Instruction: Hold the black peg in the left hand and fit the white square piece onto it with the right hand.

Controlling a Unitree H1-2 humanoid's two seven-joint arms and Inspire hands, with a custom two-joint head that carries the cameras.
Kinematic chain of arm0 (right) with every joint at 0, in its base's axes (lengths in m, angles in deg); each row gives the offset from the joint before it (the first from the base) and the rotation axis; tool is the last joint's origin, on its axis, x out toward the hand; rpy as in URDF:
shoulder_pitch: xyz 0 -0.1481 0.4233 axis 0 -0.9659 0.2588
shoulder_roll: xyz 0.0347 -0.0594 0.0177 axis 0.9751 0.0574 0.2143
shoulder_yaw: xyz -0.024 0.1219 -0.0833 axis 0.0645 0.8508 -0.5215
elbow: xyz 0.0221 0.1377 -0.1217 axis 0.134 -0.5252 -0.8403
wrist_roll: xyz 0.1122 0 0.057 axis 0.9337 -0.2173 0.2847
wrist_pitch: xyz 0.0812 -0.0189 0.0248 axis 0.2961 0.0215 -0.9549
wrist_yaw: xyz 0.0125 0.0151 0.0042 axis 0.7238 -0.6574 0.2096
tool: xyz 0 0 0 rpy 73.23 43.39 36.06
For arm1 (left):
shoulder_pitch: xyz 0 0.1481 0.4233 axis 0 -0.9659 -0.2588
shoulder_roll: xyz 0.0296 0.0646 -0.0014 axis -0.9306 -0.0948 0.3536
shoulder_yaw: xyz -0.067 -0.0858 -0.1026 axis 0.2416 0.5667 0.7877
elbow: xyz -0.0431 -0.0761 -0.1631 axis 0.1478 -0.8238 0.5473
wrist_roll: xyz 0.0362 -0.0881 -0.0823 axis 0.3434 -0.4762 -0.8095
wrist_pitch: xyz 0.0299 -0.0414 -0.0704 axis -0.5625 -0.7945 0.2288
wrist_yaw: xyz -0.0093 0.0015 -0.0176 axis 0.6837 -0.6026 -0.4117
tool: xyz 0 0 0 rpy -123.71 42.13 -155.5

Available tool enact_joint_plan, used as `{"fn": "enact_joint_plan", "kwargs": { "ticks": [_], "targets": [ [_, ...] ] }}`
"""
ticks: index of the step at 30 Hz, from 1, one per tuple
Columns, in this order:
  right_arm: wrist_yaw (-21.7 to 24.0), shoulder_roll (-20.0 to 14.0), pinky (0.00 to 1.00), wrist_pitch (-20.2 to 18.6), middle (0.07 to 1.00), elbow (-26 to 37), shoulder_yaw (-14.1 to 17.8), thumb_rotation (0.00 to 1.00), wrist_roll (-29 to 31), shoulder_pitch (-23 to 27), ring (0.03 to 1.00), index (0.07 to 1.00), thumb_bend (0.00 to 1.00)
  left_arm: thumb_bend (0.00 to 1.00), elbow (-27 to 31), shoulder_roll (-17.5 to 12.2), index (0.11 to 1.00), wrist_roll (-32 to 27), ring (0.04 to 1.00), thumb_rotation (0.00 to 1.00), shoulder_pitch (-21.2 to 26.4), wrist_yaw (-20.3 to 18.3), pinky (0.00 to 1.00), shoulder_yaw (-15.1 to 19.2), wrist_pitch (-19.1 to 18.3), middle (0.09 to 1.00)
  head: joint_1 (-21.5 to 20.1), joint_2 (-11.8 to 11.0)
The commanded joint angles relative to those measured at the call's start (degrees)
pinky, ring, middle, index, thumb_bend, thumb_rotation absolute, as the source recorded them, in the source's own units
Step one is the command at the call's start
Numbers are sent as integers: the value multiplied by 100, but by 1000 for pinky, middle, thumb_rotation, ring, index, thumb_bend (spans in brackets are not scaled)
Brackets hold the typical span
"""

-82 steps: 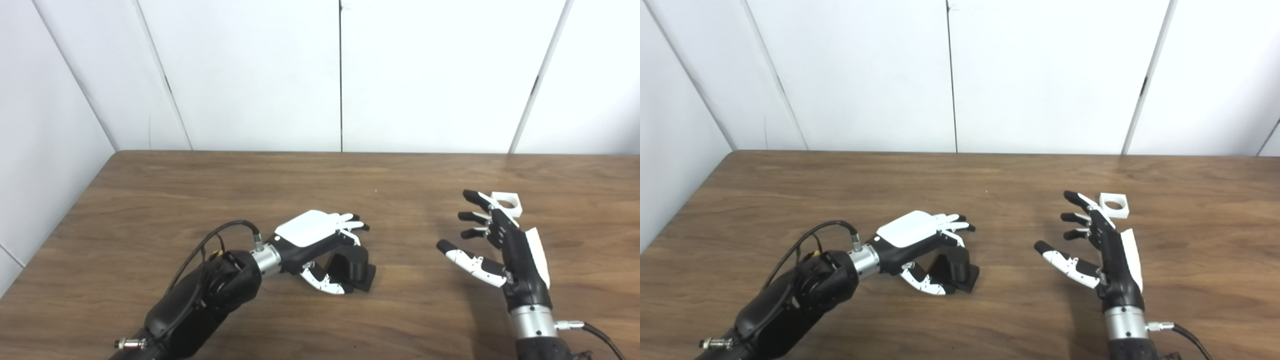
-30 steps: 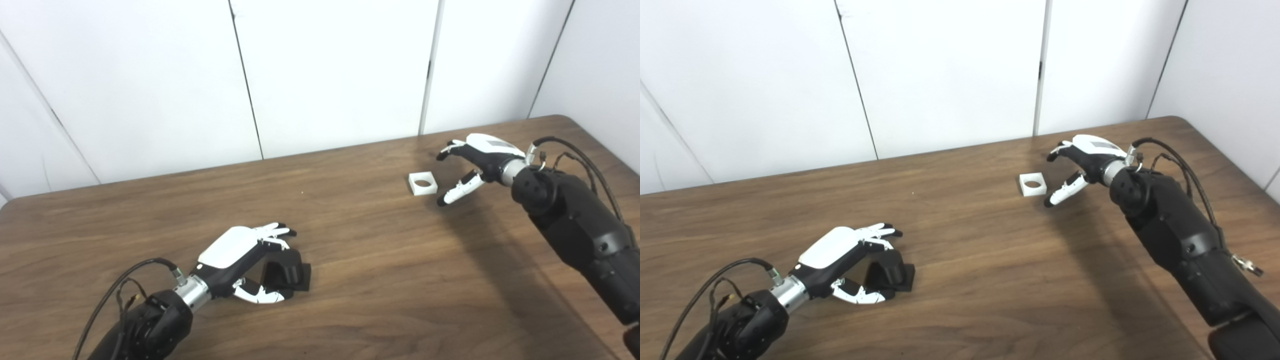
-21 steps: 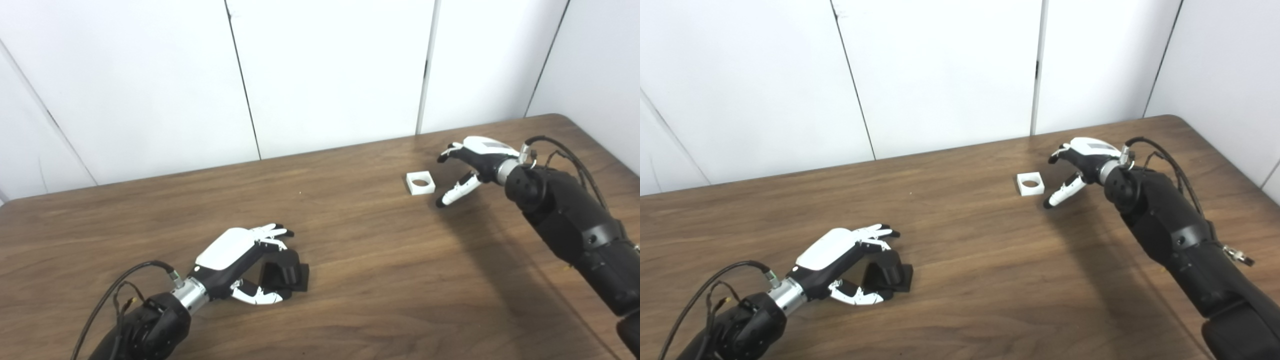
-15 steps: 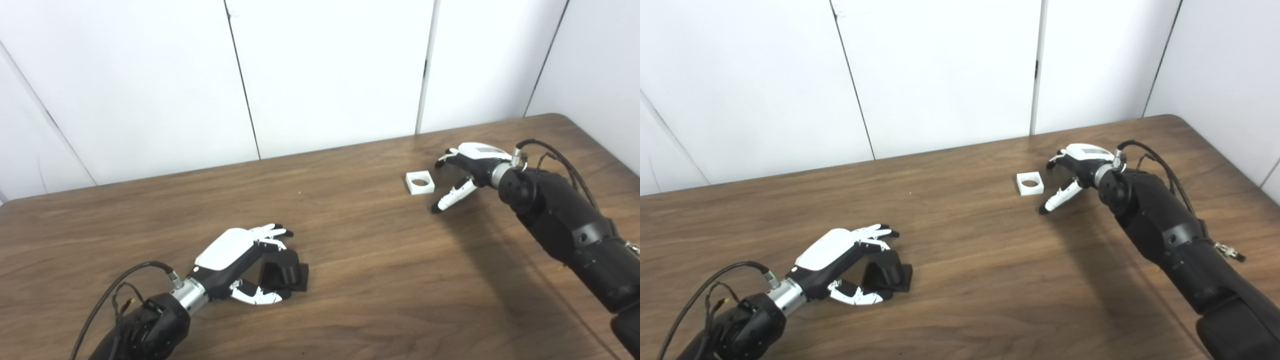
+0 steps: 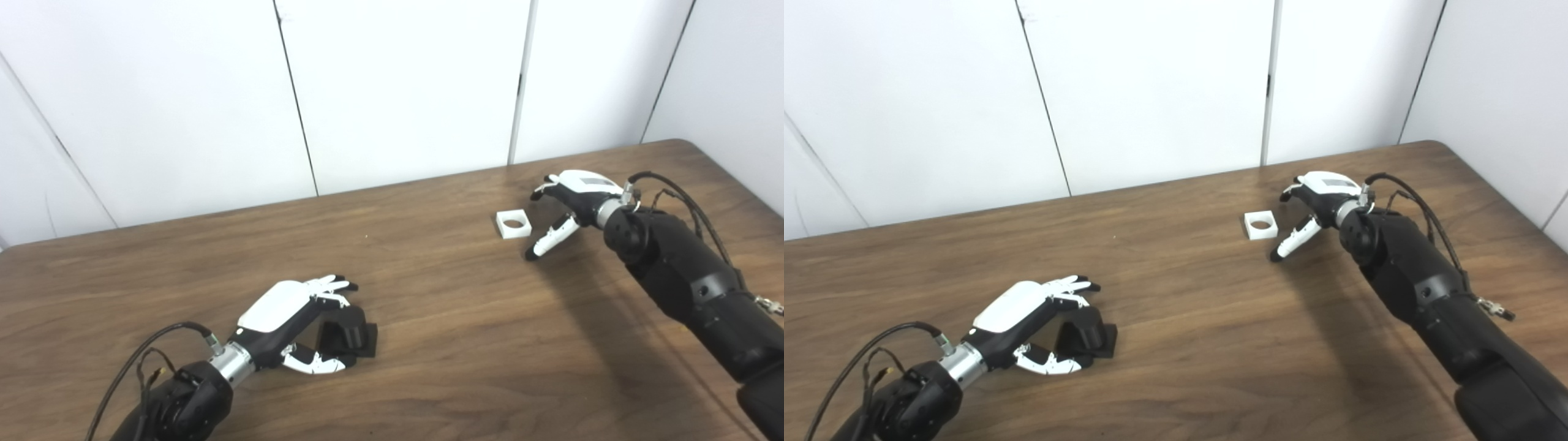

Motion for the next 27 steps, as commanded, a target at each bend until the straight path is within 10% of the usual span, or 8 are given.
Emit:
{"fn": "enact_joint_plan", "kwargs": {
  "ticks": [1, 27],
  "targets": [
    [-199, 55, 1000, 104, 1000, -84, -29, 410, -55, 169, 1000, 843, 846, 841, -240, -286, 581, 565, 958, 142, -285, -476, 930, -182, -453, 909, 7, 5],
    [-400, 411, 998, 620, 992, -428, -233, 366, 107, 405, 1000, 773, 744, 835, -215, -265, 581, 594, 953, 160, -269, -474, 929, -221, -550, 912, 140, 66]
  ]
}}
